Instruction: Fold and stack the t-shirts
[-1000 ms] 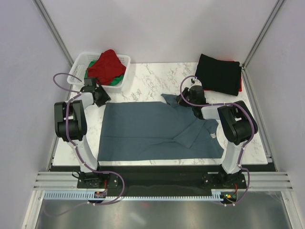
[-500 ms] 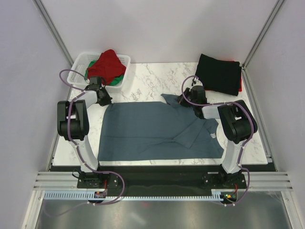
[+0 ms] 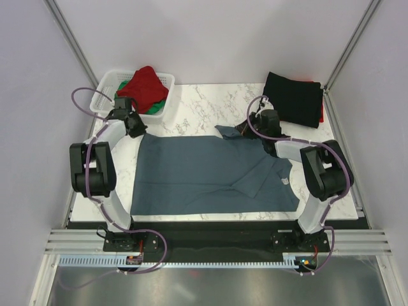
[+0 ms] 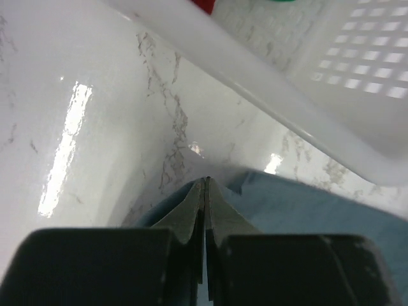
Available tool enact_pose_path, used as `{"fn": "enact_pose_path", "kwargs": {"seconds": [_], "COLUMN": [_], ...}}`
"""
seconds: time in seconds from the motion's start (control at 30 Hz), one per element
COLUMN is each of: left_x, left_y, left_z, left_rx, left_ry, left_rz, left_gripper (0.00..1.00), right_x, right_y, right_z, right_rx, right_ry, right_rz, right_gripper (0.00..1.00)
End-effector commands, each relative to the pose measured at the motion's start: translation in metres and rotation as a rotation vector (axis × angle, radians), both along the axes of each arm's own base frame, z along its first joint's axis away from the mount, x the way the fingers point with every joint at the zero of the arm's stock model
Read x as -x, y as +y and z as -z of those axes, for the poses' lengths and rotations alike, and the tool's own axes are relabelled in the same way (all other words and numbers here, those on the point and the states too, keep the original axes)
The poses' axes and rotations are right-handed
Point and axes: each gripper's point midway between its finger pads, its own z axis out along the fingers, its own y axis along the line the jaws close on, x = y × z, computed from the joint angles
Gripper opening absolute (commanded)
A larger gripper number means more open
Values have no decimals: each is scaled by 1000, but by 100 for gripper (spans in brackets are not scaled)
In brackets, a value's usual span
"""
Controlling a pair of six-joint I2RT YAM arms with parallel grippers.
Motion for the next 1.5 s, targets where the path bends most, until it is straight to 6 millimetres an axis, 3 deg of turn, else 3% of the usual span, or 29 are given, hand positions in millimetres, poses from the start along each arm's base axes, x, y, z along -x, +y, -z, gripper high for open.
{"fn": "enact_pose_path", "kwargs": {"seconds": [0.0,0.07,0.1,0.17,0.2,0.27,0.3,0.37,0.4,0.47,0.5,0.53,0.57,0.63,0.77,1.17,1.47], "left_x": [0,7,12,19,25,33,42,50,59,67,74,77,80,88,97,108,119], "left_y": [-1,-1,-2,-7,-8,-9,-10,-8,-7,-3,-2,-1,2,6,18,31,43], "left_z": [-60,-78,-77,-93,-90,-94,-95,-95,-93,-92,-84,-89,-88,-86,-81,-69,-89], "left_rx": [-9,0,6,29,34,43,44,40,39,36,33,28,21,3,-31,-105,-151], "left_ry": [-127,-167,-166,-207,-200,-209,-212,-215,-215,-217,-200,-217,-217,-215,-204,-215,-291], "left_rz": [13,5,4,14,11,9,10,1,-4,-15,-19,-16,-19,-12,-22,-20,-93], "left_gripper": [2,2,2,2,2,2,2,2,2,2,2,2,2,2,2,2,2], "right_x": [-2,10,17,32,39,55,62,79,85,101,107,118,125,140,165,211,234], "right_y": [-1,-7,-10,-19,-23,-30,-33,-40,-44,-54,-59,-62,-64,-68,-81,-103,-112], "right_z": [-68,-66,-80,-74,-86,-77,-87,-76,-87,-80,-95,-86,-98,-92,-102,-101,-94], "right_rx": [6,39,40,77,81,110,110,136,135,162,157,168,155,164,176,187,154], "right_ry": [-122,-97,-119,-86,-109,-72,-92,-56,-79,-45,-86,-50,-82,-54,-75,-38,-19], "right_rz": [-28,-29,-28,-17,-12,-11,-9,-2,9,27,46,45,46,40,63,119,161], "right_gripper": [0,0,0,0,0,0,0,0,0,0,0,0,0,0,0,0,0]}}
